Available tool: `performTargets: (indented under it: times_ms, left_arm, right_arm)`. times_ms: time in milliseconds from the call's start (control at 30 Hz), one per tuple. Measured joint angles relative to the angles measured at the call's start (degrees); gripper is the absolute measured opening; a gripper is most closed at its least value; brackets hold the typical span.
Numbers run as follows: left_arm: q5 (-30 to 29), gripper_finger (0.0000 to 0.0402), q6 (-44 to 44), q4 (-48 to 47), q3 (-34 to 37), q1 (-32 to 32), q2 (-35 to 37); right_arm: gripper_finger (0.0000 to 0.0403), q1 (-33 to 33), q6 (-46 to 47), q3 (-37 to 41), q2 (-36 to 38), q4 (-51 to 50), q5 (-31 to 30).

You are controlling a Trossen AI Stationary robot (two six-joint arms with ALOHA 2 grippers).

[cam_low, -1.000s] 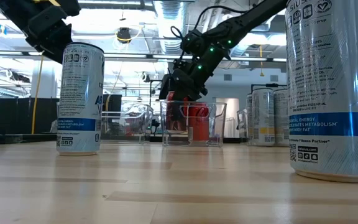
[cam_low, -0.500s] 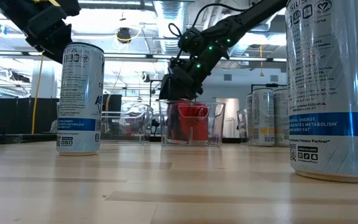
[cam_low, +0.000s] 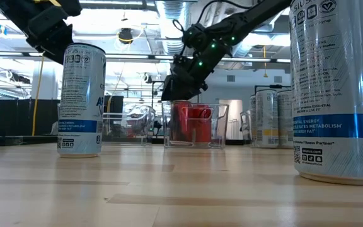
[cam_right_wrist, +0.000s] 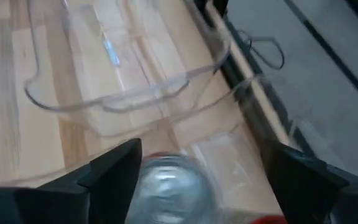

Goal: Sort soda cans
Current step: Put the red-black soda can into the middle transparent bin

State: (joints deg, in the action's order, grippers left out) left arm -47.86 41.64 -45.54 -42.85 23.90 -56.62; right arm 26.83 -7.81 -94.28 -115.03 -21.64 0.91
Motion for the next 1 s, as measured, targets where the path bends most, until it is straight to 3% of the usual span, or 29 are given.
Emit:
performTargets:
  times_ms: [333, 467, 767, 1000]
  left_arm:
    - [0.0, 0.0320, 0.9, 0.0, 0.0, 0.1, 0.0]
    - [0.0, 0.0320, 1.1, 0.0, 0.0, 0.1, 0.0]
    - [0.0, 0.0320, 1.0, 0.0, 0.0, 0.1, 0.0]
    - [0.1, 0.0320, 0.6, 0.0, 0.0, 0.1, 0.0]
  right_arm:
    - [0.0336, -2.2, -2.3, 0.0, 8.7, -11.4, 0.7]
    - [0.0317, -3.9, -2.3, -0.1, 9.0, -18.5, 3.3]
    - [0.0202, -8.2, -2.6, 0.0, 1.3, -20.4, 4.0]
    - [0.0101, -6.6, -2.8, 0.0, -0.6, -17.4, 3.7]
